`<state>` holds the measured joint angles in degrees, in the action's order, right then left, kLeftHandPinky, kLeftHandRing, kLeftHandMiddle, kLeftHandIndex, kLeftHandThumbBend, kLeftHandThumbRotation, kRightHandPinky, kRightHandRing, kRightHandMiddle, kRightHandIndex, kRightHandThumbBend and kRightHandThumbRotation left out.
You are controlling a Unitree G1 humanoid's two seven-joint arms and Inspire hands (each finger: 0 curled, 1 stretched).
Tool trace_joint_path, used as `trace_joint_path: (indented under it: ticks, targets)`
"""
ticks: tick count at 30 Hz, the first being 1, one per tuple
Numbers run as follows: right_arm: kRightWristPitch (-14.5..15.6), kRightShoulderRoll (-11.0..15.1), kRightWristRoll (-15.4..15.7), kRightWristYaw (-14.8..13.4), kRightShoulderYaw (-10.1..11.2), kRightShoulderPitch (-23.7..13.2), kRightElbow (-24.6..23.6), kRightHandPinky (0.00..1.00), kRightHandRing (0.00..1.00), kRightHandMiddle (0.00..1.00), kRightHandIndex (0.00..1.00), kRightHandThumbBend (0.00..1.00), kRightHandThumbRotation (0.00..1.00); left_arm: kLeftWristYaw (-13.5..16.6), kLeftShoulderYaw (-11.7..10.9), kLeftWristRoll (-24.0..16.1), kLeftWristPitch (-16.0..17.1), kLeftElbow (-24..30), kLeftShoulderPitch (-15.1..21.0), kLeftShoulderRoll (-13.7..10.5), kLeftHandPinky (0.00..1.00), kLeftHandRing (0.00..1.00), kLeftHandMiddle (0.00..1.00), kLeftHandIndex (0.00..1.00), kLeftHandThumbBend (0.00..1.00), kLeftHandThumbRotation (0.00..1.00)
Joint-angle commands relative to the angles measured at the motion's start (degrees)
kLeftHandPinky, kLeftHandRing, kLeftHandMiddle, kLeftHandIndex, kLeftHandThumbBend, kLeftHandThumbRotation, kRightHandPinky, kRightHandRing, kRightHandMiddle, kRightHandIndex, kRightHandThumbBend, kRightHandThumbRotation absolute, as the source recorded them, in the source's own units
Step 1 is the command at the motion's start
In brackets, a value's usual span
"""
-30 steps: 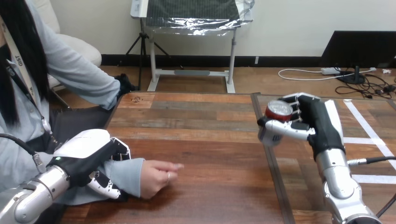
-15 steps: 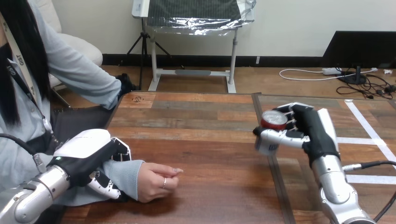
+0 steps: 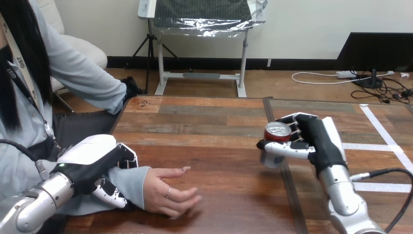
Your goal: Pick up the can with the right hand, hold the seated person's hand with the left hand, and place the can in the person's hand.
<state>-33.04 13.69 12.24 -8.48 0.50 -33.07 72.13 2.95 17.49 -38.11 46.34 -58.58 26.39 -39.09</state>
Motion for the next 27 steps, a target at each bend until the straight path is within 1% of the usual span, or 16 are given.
trace_joint_path:
  ticks: [1, 2, 5, 8, 11, 14, 19, 23, 27]
  targets:
    - [-1.9, -0.6, 0.3, -0.4, -0.6, -3.6, -1.0, 0.37, 0.43, 0.50, 0.53, 0.81, 0.00, 1.1, -1.0, 3.0, 2.8, 4.3, 5.0, 1.9, 0.25, 0.31, 0.37, 0.40, 0.82, 0.00]
    - [-1.8, -0.7, 0.4, -0.5, -0.7, -3.6, -1.0, 0.37, 0.43, 0.50, 0.53, 0.81, 0.00, 1.2, -1.0, 2.9, 3.1, 4.3, 5.1, 1.9, 0.25, 0.30, 0.37, 0.40, 0.82, 0.00]
    - [-1.0, -1.2, 0.3, -0.4, -0.7, -3.6, -1.3, 0.37, 0.43, 0.50, 0.53, 0.81, 0.00, 0.3, -1.3, 3.4, 1.6, 5.7, 4.8, 2.3, 0.25, 0.30, 0.36, 0.40, 0.82, 0.00]
    - [-1.3, -1.4, 0.8, -0.7, -1.1, -3.6, -1.4, 0.37, 0.43, 0.50, 0.53, 0.81, 0.00, 0.4, -1.3, 3.5, 1.8, 6.2, 5.0, 2.5, 0.24, 0.30, 0.36, 0.40, 0.82, 0.00]
    - [-2.0, -1.7, 1.2, -0.8, -1.3, -3.4, -1.4, 0.37, 0.43, 0.50, 0.53, 0.82, 0.00, -0.1, -1.4, 4.0, 1.9, 6.6, 5.1, 2.8, 0.24, 0.29, 0.36, 0.40, 0.82, 0.00]
    - [-1.5, -2.1, 1.5, -1.0, -1.6, -3.6, -1.4, 0.37, 0.42, 0.50, 0.53, 0.82, 0.00, -0.3, -1.4, 4.2, 1.8, 7.1, 5.3, 3.1, 0.24, 0.29, 0.36, 0.40, 0.82, 0.00]
    - [-2.1, -2.5, 2.9, -2.1, -2.8, -3.5, -1.6, 0.38, 0.43, 0.50, 0.53, 0.82, 0.00, -0.8, -1.3, 4.4, 1.2, 8.6, 5.5, 3.5, 0.24, 0.29, 0.36, 0.40, 0.82, 0.00]
    - [-2.3, -3.2, 3.2, -2.5, -3.2, -3.6, -1.7, 0.39, 0.44, 0.50, 0.53, 0.82, 0.00, -1.2, -1.3, 4.8, 1.0, 9.5, 5.6, 3.8, 0.24, 0.29, 0.36, 0.40, 0.81, 0.00]
    - [-2.2, -4.1, 2.3, -1.4, -2.7, -3.4, -2.2, 0.40, 0.44, 0.50, 0.53, 0.82, 0.00, -1.4, -1.2, 4.6, 0.7, 10.1, 5.8, 4.0, 0.24, 0.30, 0.37, 0.40, 0.82, 0.00]
